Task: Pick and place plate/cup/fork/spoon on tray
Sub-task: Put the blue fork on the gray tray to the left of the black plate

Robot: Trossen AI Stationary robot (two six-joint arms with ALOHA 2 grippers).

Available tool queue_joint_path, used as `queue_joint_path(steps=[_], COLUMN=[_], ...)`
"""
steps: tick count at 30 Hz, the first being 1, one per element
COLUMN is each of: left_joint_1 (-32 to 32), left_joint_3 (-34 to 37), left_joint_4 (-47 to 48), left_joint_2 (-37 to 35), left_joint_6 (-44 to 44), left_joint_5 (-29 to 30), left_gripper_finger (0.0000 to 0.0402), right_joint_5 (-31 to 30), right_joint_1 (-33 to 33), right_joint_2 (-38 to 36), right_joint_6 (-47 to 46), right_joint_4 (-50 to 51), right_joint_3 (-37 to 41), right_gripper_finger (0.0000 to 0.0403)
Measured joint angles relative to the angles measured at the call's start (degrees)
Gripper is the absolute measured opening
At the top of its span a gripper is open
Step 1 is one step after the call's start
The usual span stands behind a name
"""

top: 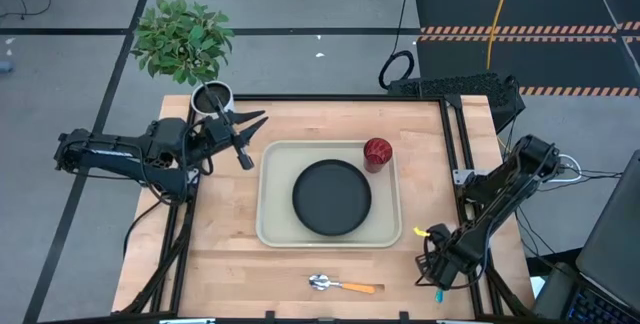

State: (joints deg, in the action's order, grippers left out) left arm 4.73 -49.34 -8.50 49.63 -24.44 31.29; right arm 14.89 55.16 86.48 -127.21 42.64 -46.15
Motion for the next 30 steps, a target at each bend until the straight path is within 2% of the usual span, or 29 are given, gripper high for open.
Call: queue_joint_path(steps=[3, 8, 12, 15, 22, 30], left_joint_1=[0.0, 0.0, 0.0, 0.0, 0.0, 0.0], left_joint_3=[0.0, 0.0, 0.0, 0.0, 0.0, 0.0], left_joint_4=[0.23, 0.22, 0.18, 0.17, 0.11, 0.1], left_joint_2=[0.0, 0.0, -0.02, -0.02, -0.02, -0.02], left_joint_6=[0.17, 0.59, 0.78, 0.76, 0.73, 0.67], left_joint_5=[0.02, 0.02, 0.02, 0.02, 0.02, 0.02], left_gripper_finger=[0.0069, 0.0069, 0.0069, 0.0069, 0.0069, 0.0069], right_joint_5=[1.66, -2.57, -2.66, -2.66, -2.71, -2.79], right_joint_1=[0.0, -0.93, -2.32, -2.96, -3.71, -3.82], right_joint_2=[1.37, 1.57, 1.53, 1.57, 1.6, 1.13], right_joint_6=[1.23, 2.52, 4.68, 6.43, 9.91, 11.45], right_joint_4=[-0.87, -1.93, -2.23, -2.9, -4.01, -4.9], right_joint_3=[0.0, 0.02, -0.04, -0.02, -0.04, -0.04], right_gripper_finger=[0.0137, 0.0137, 0.0129, 0.0106, 0.0016, 0.0004])
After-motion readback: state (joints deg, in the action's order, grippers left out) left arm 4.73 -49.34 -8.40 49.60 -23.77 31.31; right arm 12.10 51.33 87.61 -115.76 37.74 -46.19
